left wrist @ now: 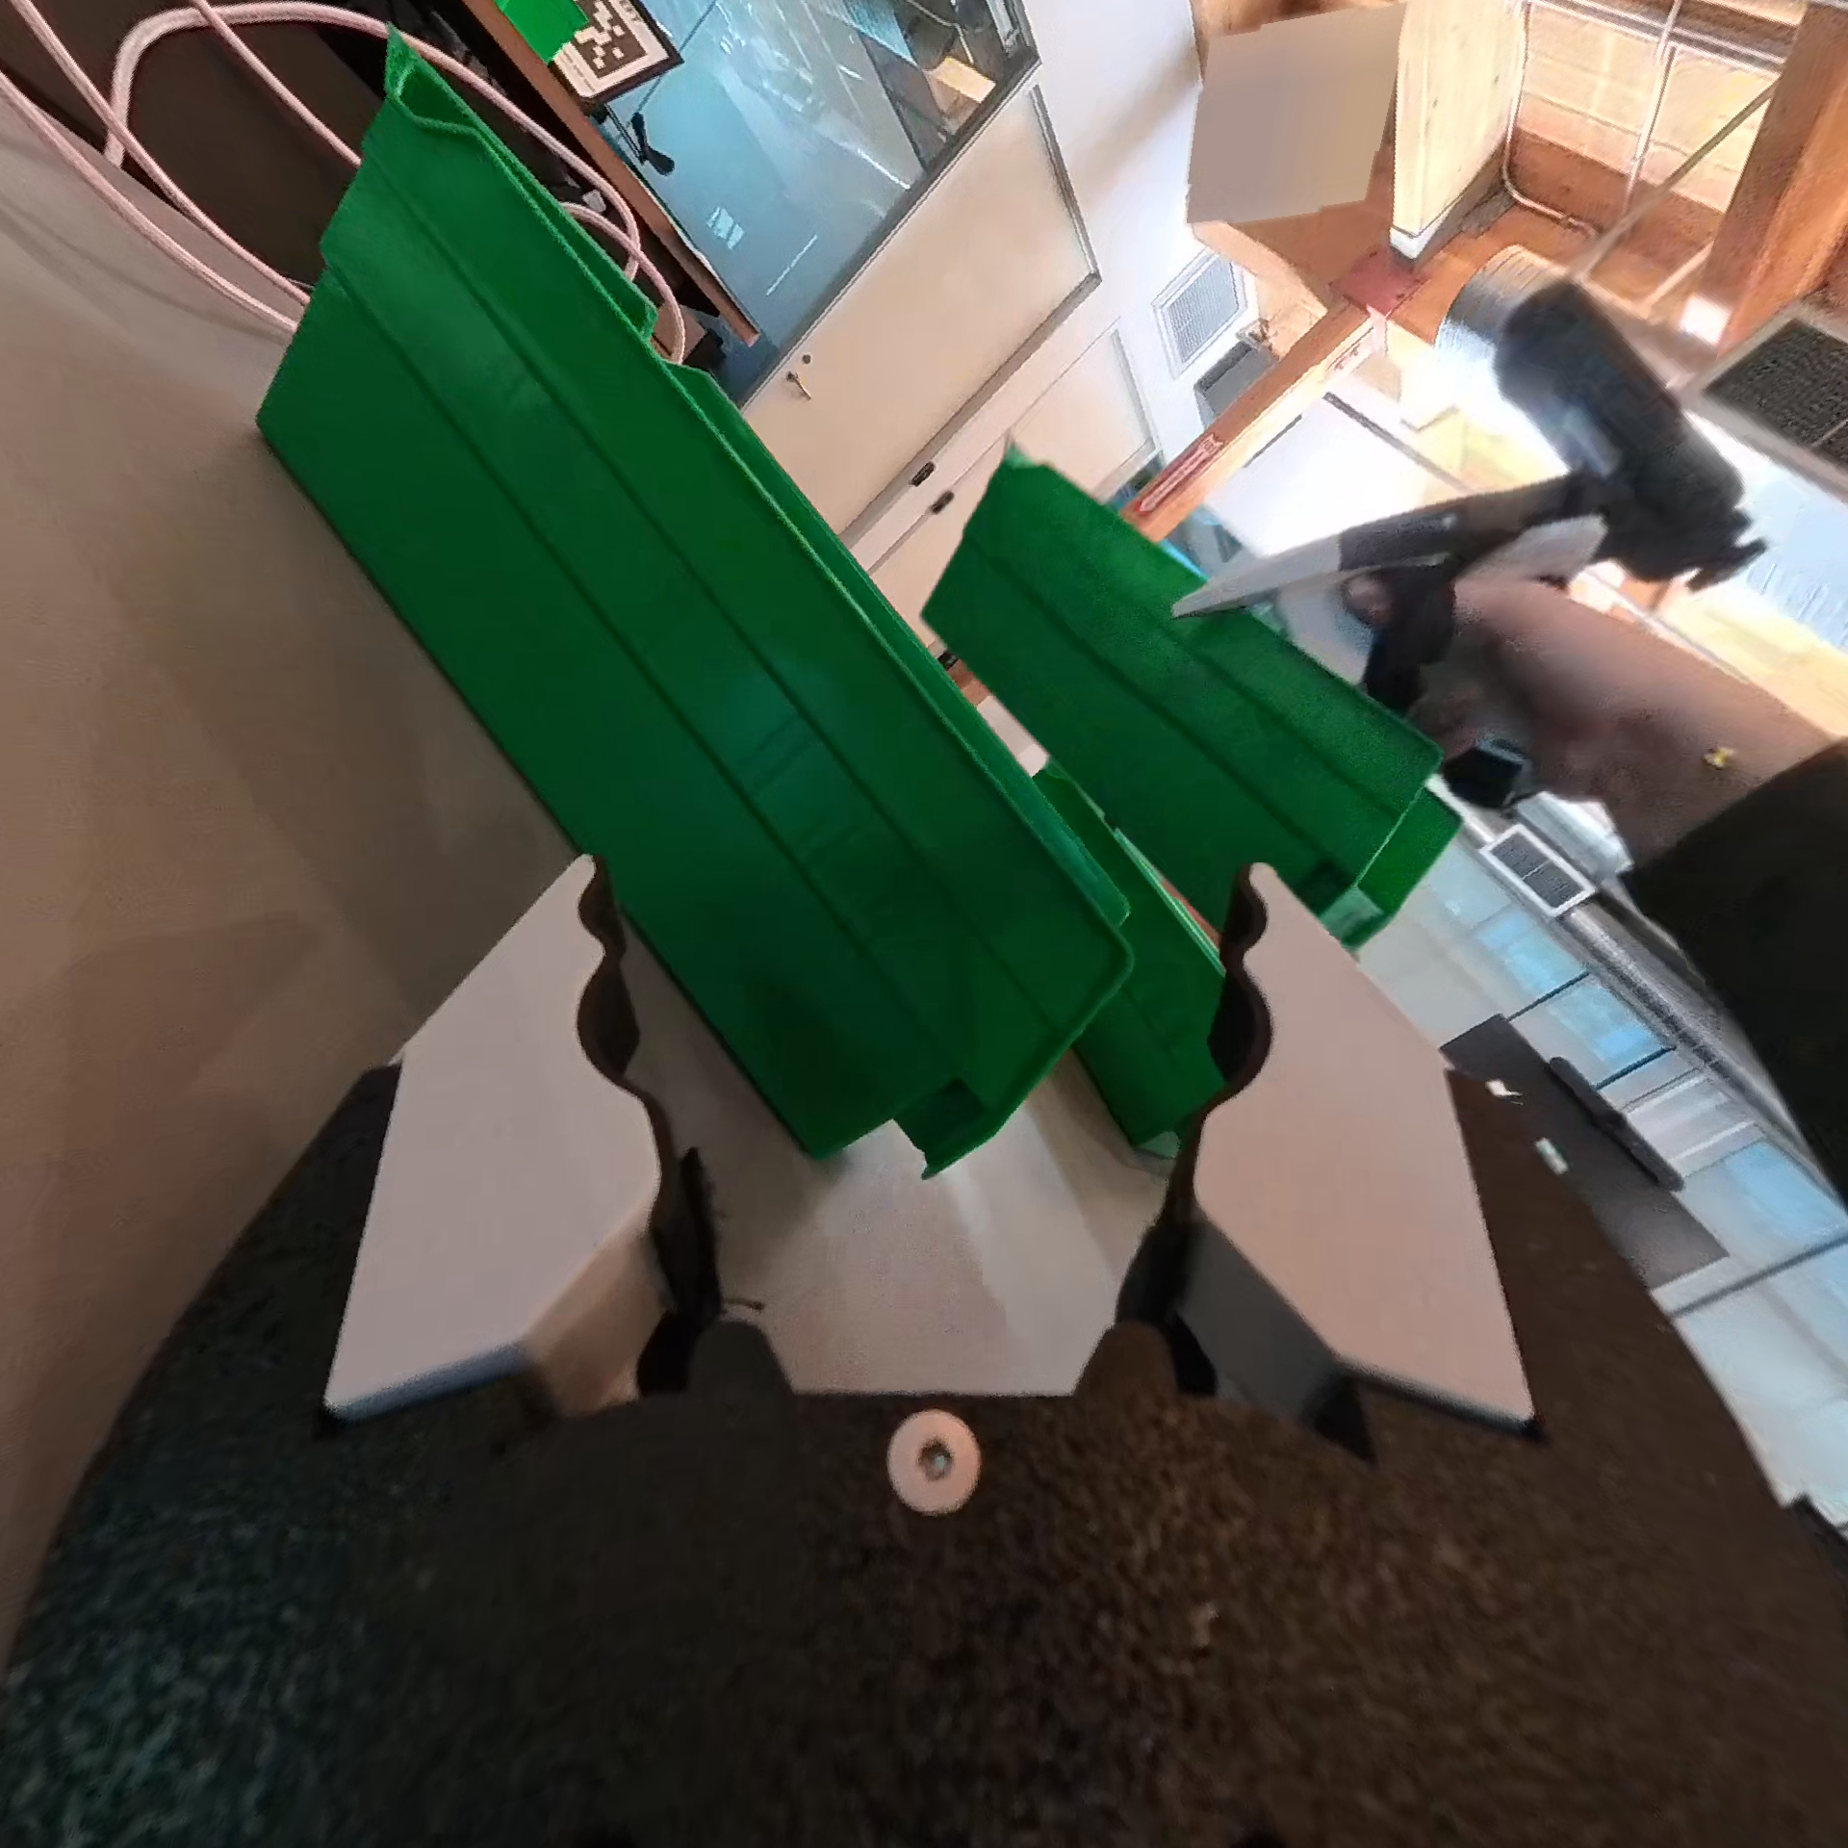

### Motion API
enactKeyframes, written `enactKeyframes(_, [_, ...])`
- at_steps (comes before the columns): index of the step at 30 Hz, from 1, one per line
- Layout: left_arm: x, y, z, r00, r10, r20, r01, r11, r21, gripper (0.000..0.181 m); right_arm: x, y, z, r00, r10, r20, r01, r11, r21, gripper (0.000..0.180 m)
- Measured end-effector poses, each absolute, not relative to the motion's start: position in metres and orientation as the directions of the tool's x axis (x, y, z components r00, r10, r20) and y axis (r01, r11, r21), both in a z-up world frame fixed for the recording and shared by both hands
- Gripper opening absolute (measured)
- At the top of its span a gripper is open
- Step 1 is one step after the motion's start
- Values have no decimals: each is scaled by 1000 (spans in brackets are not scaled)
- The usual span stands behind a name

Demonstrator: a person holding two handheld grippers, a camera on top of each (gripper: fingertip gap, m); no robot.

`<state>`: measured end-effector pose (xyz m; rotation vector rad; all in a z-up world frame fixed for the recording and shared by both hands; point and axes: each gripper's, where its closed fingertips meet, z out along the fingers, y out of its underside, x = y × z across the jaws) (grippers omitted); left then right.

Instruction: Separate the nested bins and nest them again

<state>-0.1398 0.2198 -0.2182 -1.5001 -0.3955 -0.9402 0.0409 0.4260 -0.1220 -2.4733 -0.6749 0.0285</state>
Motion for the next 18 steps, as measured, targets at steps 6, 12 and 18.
enactKeyframes(6, [-139, 220, -219, 623, -273, 733, 715, -182, -675, 116, 55, 423, -186, 899, 437, 40, 397, -771, -498, 108])
enactKeyframes(12, [-138, 220, -219, 619, -276, 735, 716, -186, -673, 116, 65, 418, -222, 906, 424, 10, 377, -795, -475, 113])
enactKeyframes(18, [-139, 220, -219, 609, -278, 743, 725, -184, -664, 117, 68, 408, -235, 881, 473, -5, 419, -784, -458, 147])
